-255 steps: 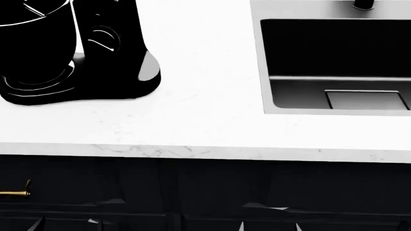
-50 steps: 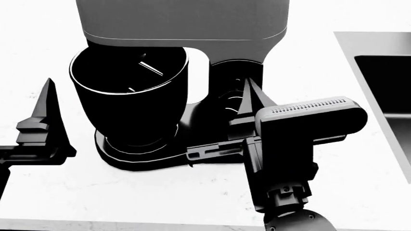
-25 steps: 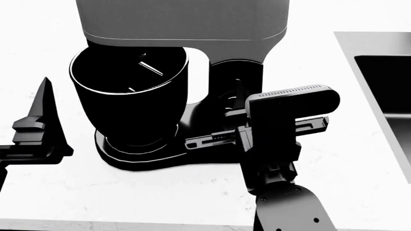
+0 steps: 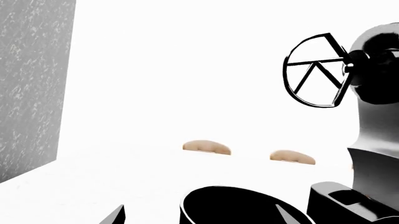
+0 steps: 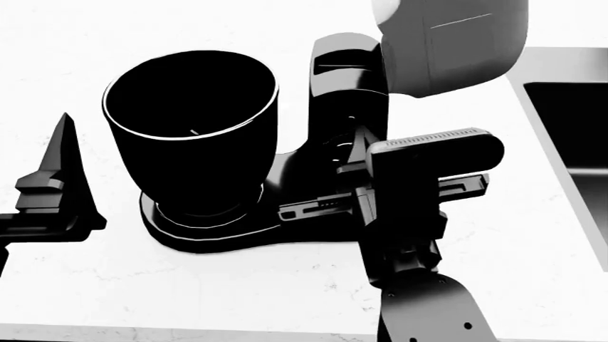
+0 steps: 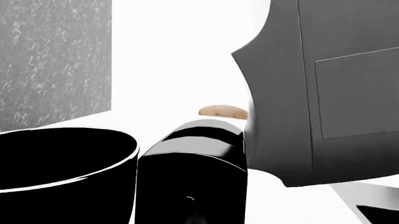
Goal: Open the stand mixer head.
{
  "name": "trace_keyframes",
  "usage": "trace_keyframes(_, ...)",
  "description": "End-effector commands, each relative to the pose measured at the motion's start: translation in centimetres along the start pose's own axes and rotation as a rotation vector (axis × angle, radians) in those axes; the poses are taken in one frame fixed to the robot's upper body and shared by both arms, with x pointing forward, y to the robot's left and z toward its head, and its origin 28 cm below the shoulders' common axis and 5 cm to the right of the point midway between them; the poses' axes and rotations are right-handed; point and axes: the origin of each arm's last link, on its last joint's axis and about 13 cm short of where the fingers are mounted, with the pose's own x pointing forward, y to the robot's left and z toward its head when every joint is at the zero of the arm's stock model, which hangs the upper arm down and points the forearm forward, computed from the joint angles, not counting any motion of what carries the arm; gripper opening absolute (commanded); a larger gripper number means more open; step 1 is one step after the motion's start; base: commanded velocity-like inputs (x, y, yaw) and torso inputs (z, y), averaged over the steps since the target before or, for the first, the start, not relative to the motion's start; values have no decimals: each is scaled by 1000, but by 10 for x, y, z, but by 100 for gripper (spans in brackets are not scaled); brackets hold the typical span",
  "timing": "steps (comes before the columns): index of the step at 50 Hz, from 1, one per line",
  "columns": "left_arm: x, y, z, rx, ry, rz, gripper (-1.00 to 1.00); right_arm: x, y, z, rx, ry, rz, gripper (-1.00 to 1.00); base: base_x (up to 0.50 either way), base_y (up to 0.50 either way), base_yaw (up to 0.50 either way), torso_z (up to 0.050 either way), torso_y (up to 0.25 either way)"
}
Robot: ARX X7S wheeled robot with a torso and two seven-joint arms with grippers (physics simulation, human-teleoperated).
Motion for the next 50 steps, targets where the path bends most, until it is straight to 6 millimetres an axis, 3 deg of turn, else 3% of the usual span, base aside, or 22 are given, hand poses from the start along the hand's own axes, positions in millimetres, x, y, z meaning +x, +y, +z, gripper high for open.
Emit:
trace_keyframes(1, 3, 1, -3, 4, 8, 5, 100, -48, 4, 25, -19, -117, -14, -100, 0, 0, 0, 0, 0)
trace_keyframes(4, 2, 1, -3, 7, 10, 2, 100, -60, 3, 38, 31, -159, -17, -100, 0, 0, 0, 0, 0)
trace_keyframes(6, 2, 1, -3, 5, 11, 2, 100, -60, -1, 36, -13, -161, -49, -100, 0, 0, 0, 0, 0)
trace_keyframes(15, 1, 0, -2, 0, 8, 4, 100, -64, -8, 41, 93, -204, -95, -100, 0, 0, 0, 0, 0)
trace_keyframes(25, -2, 1, -1, -1, 5, 1, 100, -65, -7, 34, 51, -183, -80, -100, 0, 0, 0, 0, 0)
trace_keyframes(50, -3, 2, 2, -7, -3, 2, 100, -61, 2, 44, 49, -204, -59, -100, 0, 0, 0, 0, 0)
